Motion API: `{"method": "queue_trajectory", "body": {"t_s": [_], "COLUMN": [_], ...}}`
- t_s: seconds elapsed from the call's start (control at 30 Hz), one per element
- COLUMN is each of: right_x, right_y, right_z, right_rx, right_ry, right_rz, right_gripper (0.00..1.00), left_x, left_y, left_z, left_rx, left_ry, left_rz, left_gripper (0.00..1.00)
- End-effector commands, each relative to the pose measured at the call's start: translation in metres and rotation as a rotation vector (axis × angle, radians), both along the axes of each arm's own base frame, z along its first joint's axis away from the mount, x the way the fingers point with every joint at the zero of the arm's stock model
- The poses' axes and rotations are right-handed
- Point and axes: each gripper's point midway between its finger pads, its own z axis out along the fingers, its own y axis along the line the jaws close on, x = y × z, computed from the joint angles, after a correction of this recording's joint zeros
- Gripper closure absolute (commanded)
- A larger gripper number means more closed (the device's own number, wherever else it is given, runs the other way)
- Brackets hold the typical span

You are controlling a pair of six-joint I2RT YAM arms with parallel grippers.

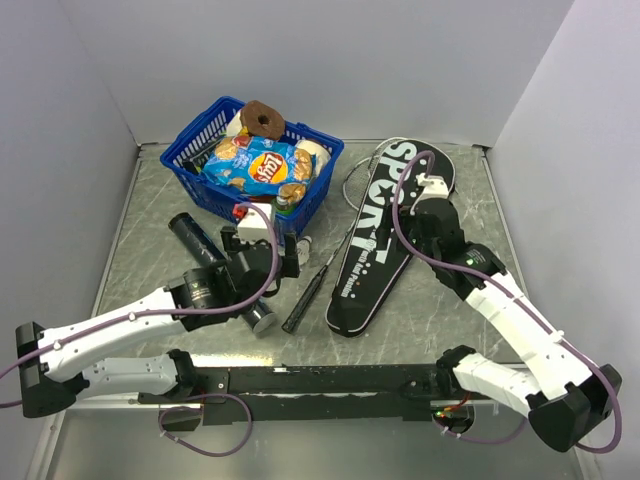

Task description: Pack up the badminton gear

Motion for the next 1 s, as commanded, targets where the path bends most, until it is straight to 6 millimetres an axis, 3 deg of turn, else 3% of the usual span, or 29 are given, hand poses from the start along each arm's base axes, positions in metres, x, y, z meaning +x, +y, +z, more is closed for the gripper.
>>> {"method": "queue_trajectory", "body": {"t_s": [0.0, 0.07, 0.23, 0.3, 0.33, 0.37, 0.4, 0.43, 0.5, 0.53, 0.57, 0.63, 0.77, 0.97], "right_x": [0.013, 0.022, 0.040, 0.051, 0.060, 0.064, 0.068, 0.076, 0.085, 0.091, 0.097, 0.105, 0.112, 0.121], "right_y": [0.017, 0.031, 0.059, 0.075, 0.079, 0.090, 0.096, 0.102, 0.113, 0.119, 0.123, 0.131, 0.149, 0.184], "right_z": [0.017, 0.016, 0.015, 0.013, 0.003, 0.011, 0.010, -0.003, 0.001, -0.013, -0.010, -0.023, -0.035, -0.037], "right_rx": [0.039, 0.067, 0.127, 0.156, 0.146, 0.178, 0.191, 0.184, 0.214, 0.217, 0.228, 0.239, 0.281, 0.374], "right_ry": [-0.005, 0.019, 0.052, 0.069, 0.096, 0.097, 0.106, 0.144, 0.159, 0.199, 0.198, 0.230, 0.250, 0.211], "right_rz": [0.026, 0.052, 0.111, 0.140, 0.135, 0.164, 0.172, 0.171, 0.182, 0.173, 0.175, 0.162, 0.185, 0.250], "right_gripper": [0.00, 0.00, 0.02, 0.06, 0.10, 0.14, 0.21, 0.33, 0.51, 0.72, 0.81, 0.97, 1.00, 1.00], "left_x": [0.010, 0.015, 0.031, 0.036, 0.038, 0.039, 0.041, 0.040, 0.042, 0.042, 0.042, 0.044, 0.048, 0.052], "left_y": [0.001, 0.000, -0.006, 0.001, 0.002, 0.005, 0.011, 0.010, 0.019, 0.019, 0.021, 0.024, 0.025, 0.027], "left_z": [-0.009, -0.008, -0.011, -0.016, -0.016, -0.021, -0.020, -0.021, -0.024, -0.025, -0.028, -0.035, -0.045, -0.053], "left_rx": [0.001, 0.006, -0.014, -0.033, -0.049, -0.052, -0.073, -0.095, -0.118, -0.128, -0.137, -0.142, -0.149, -0.179], "left_ry": [-0.021, -0.029, -0.008, 0.014, 0.017, 0.027, 0.027, 0.038, 0.042, 0.050, 0.053, 0.072, 0.094, 0.111], "left_rz": [0.075, 0.097, 0.083, 0.090, 0.091, 0.093, 0.102, 0.086, 0.100, 0.090, 0.092, 0.091, 0.091, 0.085], "left_gripper": [0.02, 0.01, 0.16, 0.23, 0.26, 0.28, 0.32, 0.36, 0.51, 0.56, 0.65, 0.73, 0.99, 0.99]}}
